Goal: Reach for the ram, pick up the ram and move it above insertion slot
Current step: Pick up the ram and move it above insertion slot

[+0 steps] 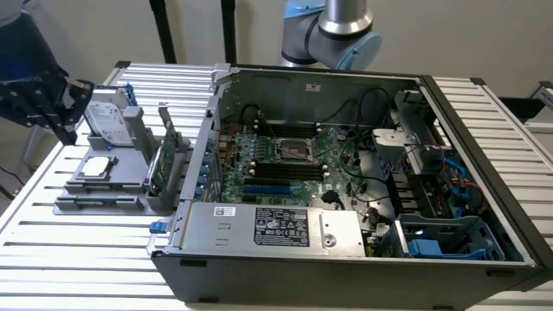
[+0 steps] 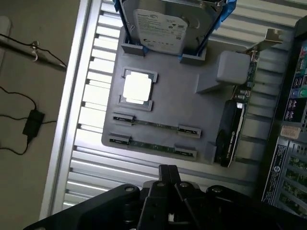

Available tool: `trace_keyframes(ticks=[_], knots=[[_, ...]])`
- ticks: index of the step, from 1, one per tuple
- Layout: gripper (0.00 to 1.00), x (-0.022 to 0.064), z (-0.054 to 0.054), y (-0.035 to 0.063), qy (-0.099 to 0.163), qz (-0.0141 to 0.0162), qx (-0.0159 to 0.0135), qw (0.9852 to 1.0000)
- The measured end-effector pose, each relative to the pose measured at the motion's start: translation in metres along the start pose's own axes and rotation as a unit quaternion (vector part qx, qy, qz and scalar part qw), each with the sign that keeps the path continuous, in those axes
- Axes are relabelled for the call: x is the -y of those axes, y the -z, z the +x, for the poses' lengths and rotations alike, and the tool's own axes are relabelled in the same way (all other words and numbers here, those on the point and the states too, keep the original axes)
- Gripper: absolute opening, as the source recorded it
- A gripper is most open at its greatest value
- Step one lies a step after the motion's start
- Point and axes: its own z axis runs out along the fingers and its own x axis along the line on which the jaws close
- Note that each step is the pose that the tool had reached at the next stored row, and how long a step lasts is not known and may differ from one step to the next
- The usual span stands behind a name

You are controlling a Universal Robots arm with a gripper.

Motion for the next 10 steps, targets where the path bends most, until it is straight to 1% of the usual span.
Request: trace_keyframes(ticks=[2,5,8,10], knots=[[0.11,0.0,0.0,-0.0002,0.019,0.0001,-0.0005,0.9998],[0.11,0.0,0.0,-0.0004,0.046,0.0002,-0.001,0.999],[0.11,0.0001,-0.0001,-0.0006,0.073,0.0005,-0.0011,0.9973],[0.11,0.0001,-0.0001,-0.0007,0.092,0.0007,-0.0011,0.9958]])
